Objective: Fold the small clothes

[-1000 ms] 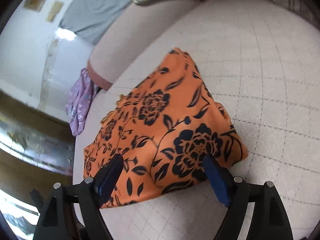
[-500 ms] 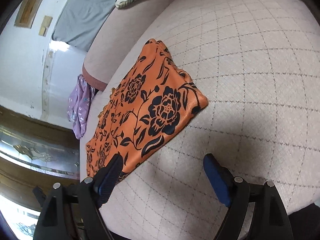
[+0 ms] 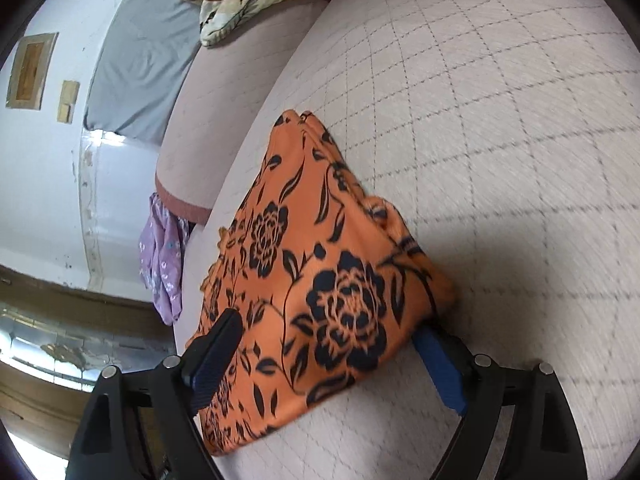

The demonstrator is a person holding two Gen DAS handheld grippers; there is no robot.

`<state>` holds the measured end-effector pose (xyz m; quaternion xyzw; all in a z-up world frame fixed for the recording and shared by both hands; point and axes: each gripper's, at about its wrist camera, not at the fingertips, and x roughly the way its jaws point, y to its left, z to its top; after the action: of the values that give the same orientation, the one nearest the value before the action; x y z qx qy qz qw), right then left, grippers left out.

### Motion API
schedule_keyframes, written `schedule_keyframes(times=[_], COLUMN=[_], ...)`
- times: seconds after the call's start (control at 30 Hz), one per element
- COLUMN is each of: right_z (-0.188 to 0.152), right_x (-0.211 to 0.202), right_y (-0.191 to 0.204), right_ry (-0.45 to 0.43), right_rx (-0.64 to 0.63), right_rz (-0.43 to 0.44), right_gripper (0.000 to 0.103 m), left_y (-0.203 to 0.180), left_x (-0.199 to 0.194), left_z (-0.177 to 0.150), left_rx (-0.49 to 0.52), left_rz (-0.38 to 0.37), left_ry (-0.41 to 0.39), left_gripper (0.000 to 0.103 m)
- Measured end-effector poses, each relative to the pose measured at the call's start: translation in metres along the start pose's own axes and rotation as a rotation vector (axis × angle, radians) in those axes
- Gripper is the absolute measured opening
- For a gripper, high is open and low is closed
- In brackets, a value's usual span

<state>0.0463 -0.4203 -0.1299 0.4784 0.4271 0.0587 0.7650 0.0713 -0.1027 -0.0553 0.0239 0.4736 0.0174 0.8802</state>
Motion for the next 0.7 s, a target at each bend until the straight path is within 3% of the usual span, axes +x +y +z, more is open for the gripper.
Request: schedule_keyframes(times=[0.13, 0.27, 0.37, 0.53, 0.7], right_z=[0.005, 0.002, 0.003, 0.004, 0.007], right_x=[0.005, 0.006, 0.012, 0.010, 0.017], right_y=[0.008, 0.021, 0.014, 0.025, 0.020], right_ry=[-0.006, -0.023, -0.014, -0.029, -0.025], right_rx=[-0.018, -0.116, -0.089, -0.149, -0.128], right_rz=[0.003, -0.005, -0.012, -0.013, -0.032], right_gripper=[0.091, 0.091, 0.091, 0.091, 0.090], left_y=[-0.007, -0.011, -0.013, -0.017, -0.022], left_x=[0.013, 0.021, 0.026, 0.034, 0.036], left_z=[0.000, 0.001, 0.002, 0.006, 0.016], left_rx=[0.008, 0.015, 0.018, 0.019, 0.015], left_rz=[0.002, 0.003, 0.004, 0.004, 0.000], left_ry=[0.025, 0.037, 0.043, 0.049, 0.015], left_gripper=[0.081, 0.081, 0.081, 0.081, 0.081])
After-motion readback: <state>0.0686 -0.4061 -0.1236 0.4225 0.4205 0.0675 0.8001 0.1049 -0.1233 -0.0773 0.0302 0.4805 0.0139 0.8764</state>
